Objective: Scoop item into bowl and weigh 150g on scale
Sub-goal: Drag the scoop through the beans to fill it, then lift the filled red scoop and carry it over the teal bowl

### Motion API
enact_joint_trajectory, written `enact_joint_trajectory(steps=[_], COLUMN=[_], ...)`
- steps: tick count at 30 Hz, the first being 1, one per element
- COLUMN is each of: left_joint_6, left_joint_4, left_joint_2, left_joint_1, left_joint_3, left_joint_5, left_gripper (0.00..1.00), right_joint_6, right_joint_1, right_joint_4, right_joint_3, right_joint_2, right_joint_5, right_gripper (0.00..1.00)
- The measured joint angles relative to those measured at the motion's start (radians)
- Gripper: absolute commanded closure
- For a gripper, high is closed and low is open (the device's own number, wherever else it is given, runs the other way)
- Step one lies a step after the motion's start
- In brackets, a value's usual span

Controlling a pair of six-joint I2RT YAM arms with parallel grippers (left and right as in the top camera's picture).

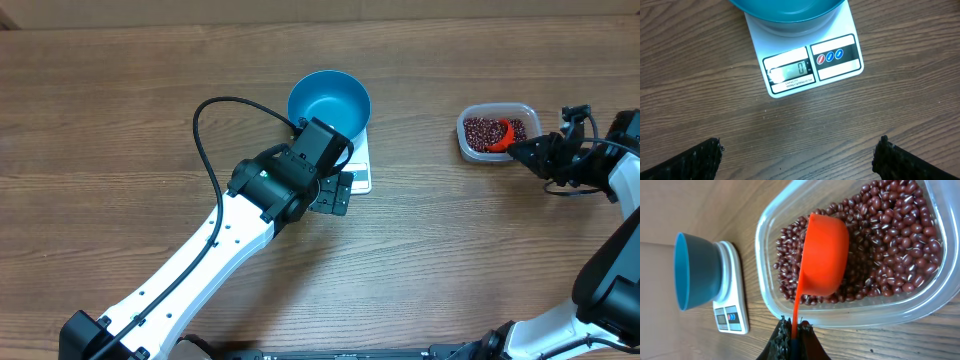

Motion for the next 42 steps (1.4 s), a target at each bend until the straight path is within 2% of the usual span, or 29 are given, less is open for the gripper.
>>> enact_joint_trajectory(steps=[16,30,42], left_joint_6=[0.000,0.000,0.000], left_joint_4=[0.000,0.000,0.000], left_joint_2=[0.000,0.000,0.000], left_joint_1=[0.000,0.000,0.000], left_joint_3=[0.000,0.000,0.000], left_joint_5=[0.000,0.000,0.000], left_gripper=[0.00,0.00,0.00], right_joint_6=[0.001,0.001,0.000], right_joint_1=[-0.010,-0.106,-0.060], right_joint_4=[0.000,-0.024,-0.026], right_joint_3=[0.000,0.000,0.000], right_joint_2=[0.000,0.000,0.000], right_joint_5=[-0.114,-0.250,-0.359], right_gripper=[0.97,0.96,0.96])
